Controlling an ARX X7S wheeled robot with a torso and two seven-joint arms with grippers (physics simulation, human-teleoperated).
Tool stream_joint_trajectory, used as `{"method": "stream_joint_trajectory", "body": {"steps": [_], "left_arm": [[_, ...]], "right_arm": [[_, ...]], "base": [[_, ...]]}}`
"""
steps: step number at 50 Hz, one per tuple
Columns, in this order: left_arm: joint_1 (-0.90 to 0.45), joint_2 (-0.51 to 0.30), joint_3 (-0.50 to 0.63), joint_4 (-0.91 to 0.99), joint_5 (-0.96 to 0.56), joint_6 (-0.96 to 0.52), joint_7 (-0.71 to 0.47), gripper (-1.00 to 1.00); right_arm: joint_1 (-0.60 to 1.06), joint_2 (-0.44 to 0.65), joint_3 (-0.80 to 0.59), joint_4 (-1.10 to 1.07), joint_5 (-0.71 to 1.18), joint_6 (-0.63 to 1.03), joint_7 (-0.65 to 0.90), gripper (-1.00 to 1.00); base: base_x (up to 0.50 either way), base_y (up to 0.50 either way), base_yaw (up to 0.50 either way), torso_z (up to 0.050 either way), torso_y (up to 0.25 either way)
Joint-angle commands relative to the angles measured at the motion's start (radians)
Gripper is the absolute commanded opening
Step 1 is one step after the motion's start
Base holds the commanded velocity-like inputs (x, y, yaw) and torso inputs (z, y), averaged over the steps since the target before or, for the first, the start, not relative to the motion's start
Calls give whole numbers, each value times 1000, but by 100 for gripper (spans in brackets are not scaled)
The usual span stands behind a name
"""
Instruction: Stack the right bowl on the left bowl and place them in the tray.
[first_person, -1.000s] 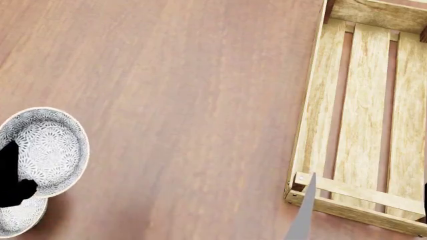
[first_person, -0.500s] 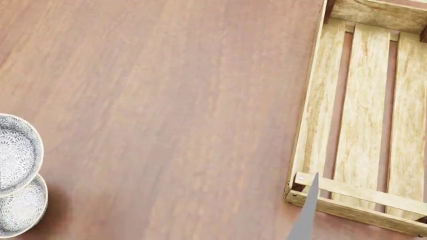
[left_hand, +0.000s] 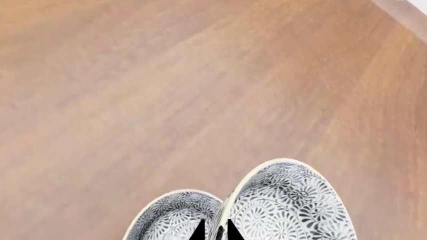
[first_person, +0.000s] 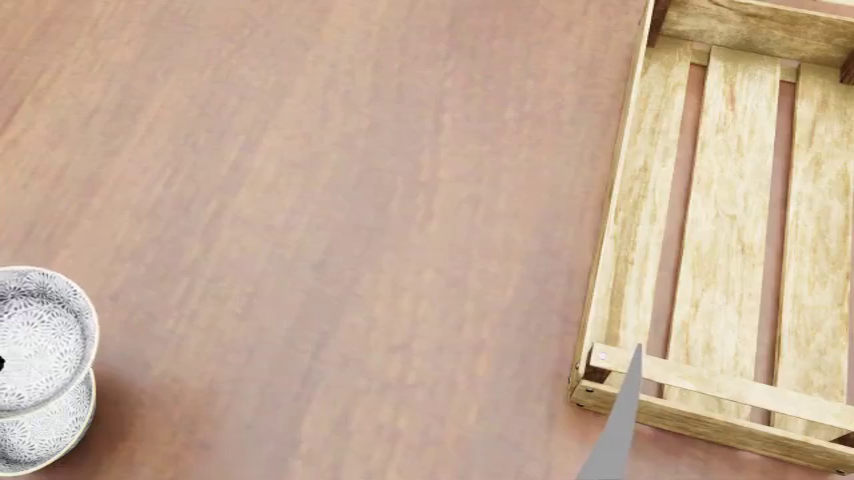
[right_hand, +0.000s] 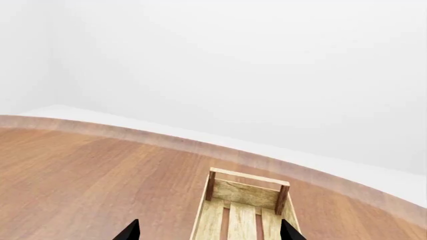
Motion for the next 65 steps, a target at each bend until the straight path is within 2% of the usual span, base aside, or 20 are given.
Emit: {"method": "stream_joint_trajectory", "body": {"steps": [1,65], "left_arm": [[-1,54,-21,-59,15,41,78,-100],[53,63,-13,-197,100,84,162,-100]], "right_arm": [[8,-19,20,0,-12,-13,-1,100],[21,-23,8,0,-9,-9,-1,100]], "base": [[0,0,0,0,10],[0,0,0,0,0]]}}
